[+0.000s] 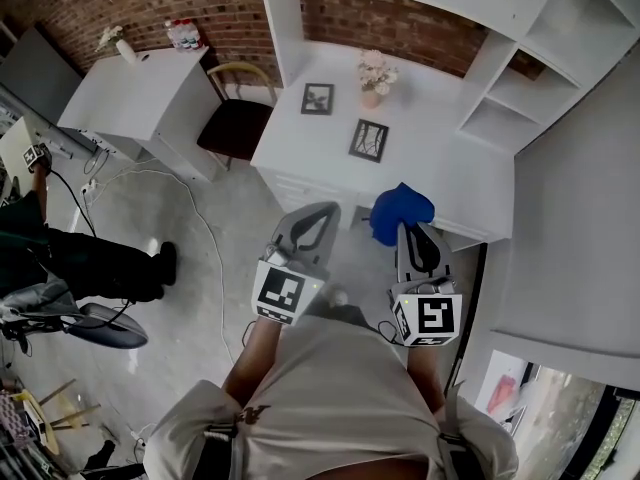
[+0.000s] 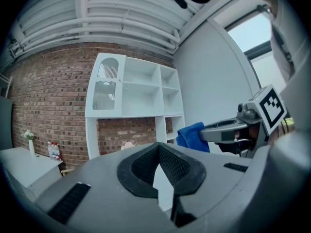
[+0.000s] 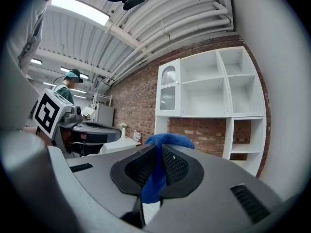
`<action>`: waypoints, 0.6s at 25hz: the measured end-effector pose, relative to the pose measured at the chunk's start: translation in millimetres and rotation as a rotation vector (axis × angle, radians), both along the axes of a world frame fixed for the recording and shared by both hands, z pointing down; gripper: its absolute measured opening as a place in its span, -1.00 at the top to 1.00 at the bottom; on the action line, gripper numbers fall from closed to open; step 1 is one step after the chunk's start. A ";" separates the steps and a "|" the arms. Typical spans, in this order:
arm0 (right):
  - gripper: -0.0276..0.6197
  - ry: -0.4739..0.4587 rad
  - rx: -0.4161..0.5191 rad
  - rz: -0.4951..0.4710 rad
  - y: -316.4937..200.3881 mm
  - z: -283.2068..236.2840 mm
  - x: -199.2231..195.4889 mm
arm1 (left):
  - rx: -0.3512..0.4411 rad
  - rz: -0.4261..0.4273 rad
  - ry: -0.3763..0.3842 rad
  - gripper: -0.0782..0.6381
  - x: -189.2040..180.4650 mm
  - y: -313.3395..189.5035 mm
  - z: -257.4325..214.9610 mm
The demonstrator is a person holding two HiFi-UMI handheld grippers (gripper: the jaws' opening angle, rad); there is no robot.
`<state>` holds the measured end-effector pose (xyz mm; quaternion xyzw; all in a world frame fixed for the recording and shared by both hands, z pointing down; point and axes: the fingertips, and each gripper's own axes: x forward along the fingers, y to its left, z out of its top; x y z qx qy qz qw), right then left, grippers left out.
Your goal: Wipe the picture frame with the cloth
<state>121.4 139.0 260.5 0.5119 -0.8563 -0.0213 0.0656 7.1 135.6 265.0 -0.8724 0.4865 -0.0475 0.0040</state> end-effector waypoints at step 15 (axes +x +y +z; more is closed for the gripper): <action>0.84 -0.009 0.004 0.005 -45.2 3.0 5.3 | 0.009 -0.010 -0.002 0.79 1.9 -44.6 1.0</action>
